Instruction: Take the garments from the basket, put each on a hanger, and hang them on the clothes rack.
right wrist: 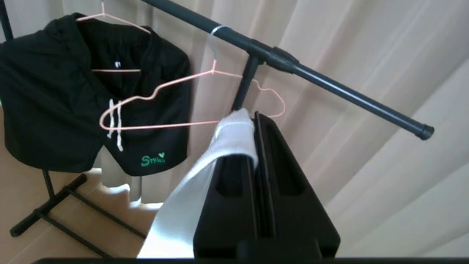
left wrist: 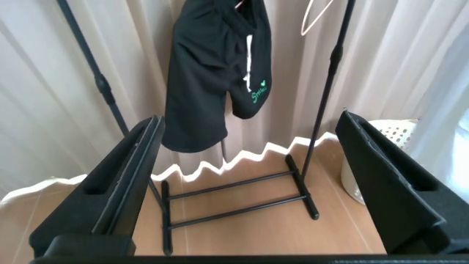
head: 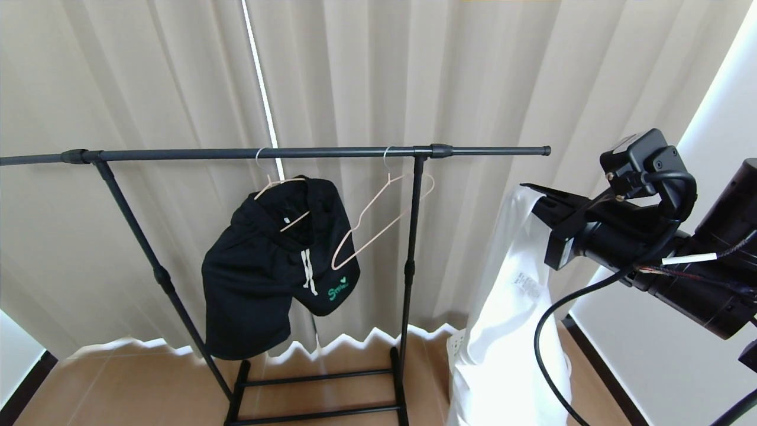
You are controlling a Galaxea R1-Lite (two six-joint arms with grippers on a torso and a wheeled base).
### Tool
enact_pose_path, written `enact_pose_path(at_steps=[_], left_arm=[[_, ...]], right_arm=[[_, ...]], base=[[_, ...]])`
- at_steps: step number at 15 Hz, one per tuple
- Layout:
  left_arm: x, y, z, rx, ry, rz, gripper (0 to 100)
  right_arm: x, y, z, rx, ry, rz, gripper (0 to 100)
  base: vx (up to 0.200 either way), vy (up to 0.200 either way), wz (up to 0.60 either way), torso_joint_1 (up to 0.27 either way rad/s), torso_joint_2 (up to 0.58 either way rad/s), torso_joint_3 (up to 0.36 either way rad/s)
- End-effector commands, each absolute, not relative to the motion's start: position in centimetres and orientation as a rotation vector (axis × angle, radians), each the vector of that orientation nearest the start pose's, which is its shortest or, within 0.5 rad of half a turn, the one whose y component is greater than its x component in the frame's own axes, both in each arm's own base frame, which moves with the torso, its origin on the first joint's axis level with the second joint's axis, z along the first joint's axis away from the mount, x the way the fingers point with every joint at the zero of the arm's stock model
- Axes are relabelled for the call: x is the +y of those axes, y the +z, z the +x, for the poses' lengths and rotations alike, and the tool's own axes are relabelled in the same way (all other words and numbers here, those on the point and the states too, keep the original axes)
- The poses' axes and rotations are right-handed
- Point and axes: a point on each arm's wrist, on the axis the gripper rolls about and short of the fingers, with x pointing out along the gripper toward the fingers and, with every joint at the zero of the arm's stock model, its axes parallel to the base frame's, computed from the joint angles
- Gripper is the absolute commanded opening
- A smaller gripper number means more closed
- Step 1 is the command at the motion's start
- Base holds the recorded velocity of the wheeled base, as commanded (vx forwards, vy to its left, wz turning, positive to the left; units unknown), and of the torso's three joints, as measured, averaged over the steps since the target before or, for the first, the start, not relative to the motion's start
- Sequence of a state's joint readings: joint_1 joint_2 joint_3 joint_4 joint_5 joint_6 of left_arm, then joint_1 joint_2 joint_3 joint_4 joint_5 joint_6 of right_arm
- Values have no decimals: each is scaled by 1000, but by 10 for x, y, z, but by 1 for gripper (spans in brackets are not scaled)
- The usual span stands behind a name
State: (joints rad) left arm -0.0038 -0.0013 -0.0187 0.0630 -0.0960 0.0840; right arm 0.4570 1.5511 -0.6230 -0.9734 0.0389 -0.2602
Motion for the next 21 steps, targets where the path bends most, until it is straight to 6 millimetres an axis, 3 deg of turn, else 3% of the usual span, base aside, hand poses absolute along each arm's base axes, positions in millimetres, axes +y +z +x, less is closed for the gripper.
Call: enact_pose_path(at_steps=[1, 11, 13, 15, 17, 18, 19, 21], left_arm=[[-2, 74, -24, 40, -102, 82, 100], [-2, 74, -25, 47, -111, 123, 100], [-2, 77, -19, 148, -128, 182, 100], [-3, 97, -3, 287, -205, 157, 100], [-8, 139, 30, 396, -329, -28, 100], [-8, 139, 30, 396, -329, -28, 100], [-17, 175, 69, 505, -396, -217, 100], [-35, 202, 94, 572, -489, -363, 100]], right_arm=[[115, 209, 234, -104, 486, -247, 0], [114, 207, 232, -97, 477, -266, 0], [117, 208, 237, -74, 462, -256, 0], [123, 208, 245, 28, 469, -178, 0], [133, 218, 249, 121, 489, -59, 0], [133, 218, 249, 121, 489, -59, 0], [136, 225, 253, 167, 485, 15, 0], [139, 228, 258, 179, 480, 52, 0]], base=[[0, 0, 0, 0, 0, 0], [40, 0, 0, 1, 0, 0], [0, 0, 0, 0, 0, 0], [0, 0, 0, 0, 0, 0], [0, 0, 0, 0, 0, 0], [0, 0, 0, 0, 0, 0], [0, 0, 0, 0, 0, 0], [0, 0, 0, 0, 0, 0]])
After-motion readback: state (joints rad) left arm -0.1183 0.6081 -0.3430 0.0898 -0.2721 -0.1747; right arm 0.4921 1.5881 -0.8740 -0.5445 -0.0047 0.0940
